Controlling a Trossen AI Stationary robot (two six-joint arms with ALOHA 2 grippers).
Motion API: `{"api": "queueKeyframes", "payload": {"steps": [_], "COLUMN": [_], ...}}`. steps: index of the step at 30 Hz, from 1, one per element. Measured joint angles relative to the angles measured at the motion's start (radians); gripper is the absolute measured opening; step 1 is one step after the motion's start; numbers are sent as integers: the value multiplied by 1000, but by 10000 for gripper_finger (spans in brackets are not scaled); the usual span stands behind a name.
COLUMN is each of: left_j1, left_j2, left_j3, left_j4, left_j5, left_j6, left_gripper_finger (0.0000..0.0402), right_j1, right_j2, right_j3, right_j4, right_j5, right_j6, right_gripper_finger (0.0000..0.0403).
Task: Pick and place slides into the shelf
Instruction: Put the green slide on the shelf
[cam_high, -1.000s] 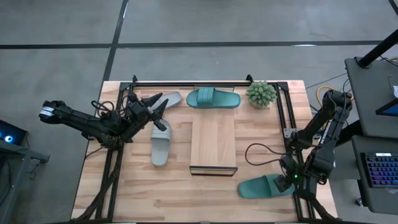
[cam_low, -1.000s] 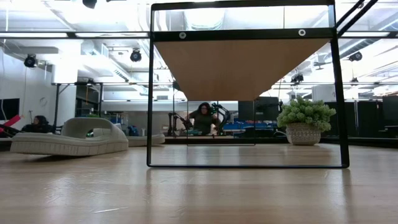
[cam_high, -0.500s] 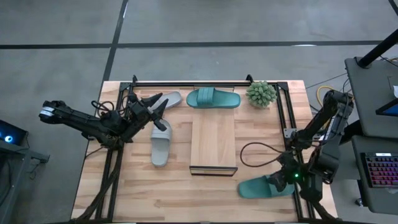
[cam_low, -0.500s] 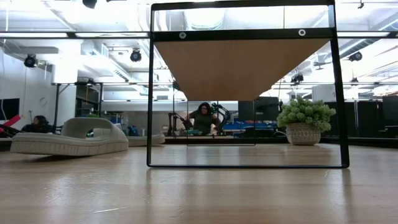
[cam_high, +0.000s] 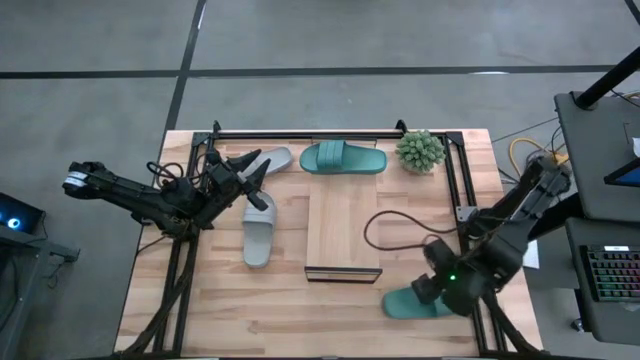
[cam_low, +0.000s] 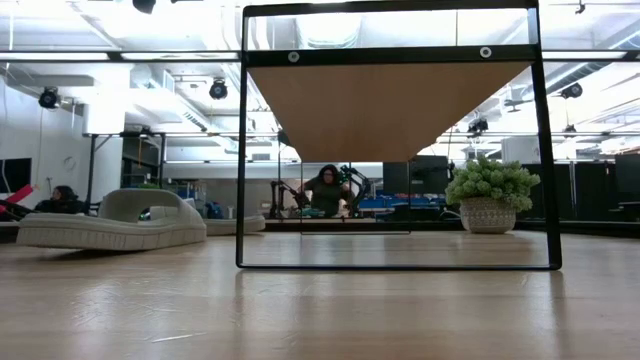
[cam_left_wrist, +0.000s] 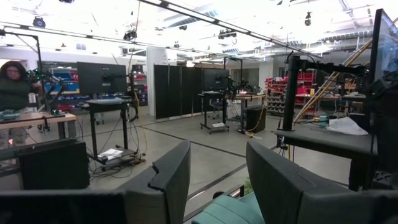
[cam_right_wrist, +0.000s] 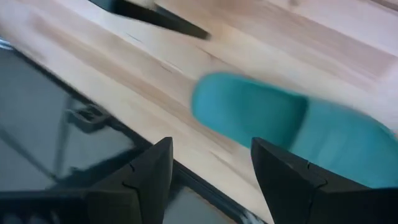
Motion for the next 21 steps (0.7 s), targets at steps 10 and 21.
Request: {"api": "queueKeyframes", "payload": {"steps": [10,21], "left_j1": [0,0], "left_j2": [0,-2], "left_j3": [0,0], "left_j4": [0,0], "left_j5": [1,-1], "left_j6": [0,0], "left_gripper_finger": [141,141], "right_j1": [-94,-110], "right_j2": [274,486], "right_j3": [279,382], "right_j4": [-335,-421], "right_j5": [-185,-367], "right_j6": [5,69], "right_gripper_finger": [208,208]}}
